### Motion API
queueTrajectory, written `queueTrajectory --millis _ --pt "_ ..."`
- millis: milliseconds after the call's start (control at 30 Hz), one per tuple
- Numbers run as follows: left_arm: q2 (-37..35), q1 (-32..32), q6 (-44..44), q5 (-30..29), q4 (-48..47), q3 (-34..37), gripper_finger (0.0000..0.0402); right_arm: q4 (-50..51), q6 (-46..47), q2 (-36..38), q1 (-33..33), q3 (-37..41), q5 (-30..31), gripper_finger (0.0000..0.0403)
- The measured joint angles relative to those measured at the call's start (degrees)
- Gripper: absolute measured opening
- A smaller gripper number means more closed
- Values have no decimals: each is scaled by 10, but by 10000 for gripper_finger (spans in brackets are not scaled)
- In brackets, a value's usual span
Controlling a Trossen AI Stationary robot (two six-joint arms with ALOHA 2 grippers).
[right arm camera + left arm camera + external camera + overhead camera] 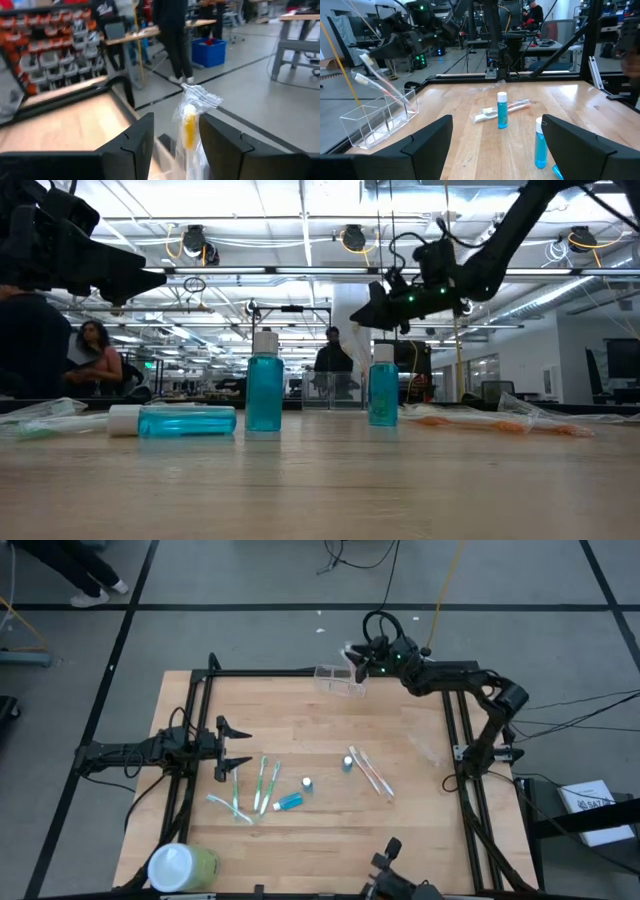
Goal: Pick & Place toothbrushing station
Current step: Put the orange toothbrush into the transparent organizer
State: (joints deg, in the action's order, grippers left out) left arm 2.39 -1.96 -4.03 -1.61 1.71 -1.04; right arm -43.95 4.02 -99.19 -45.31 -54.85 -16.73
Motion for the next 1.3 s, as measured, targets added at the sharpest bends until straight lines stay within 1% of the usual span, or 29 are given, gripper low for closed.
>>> queueTrajectory --millis 167,367,500,567,667,733,833,967,1067,1167,1300 --pt "0 0 0 0 0 0 310 69 -52 17 18 0 0 144" --pt "0 0 0 0 0 0 310 141 -67 16 32 0 9 144" --pt "0 0 0 0 0 0 310 158 -71 16 35 0 44 144" --pt "0 0 0 0 0 0 310 162 -71 16 34 0 69 143" --pt "0 0 0 0 0 0 310 168 -64 16 34 0 124 144" --pt "0 0 0 0 0 0 310 167 -64 16 34 0 142 143" --pt "0 0 0 0 0 0 310 153 -65 16 38 0 116 141" --pt "0 0 0 0 0 0 310 111 -39 16 56 0 40 139" --pt "0 0 0 0 0 0 310 82 -19 16 76 0 18 139" --pt "0 0 0 0 0 0 310 64 -17 16 93 0 21 137" --pt "0 0 0 0 0 0 310 67 -32 16 101 0 67 131"
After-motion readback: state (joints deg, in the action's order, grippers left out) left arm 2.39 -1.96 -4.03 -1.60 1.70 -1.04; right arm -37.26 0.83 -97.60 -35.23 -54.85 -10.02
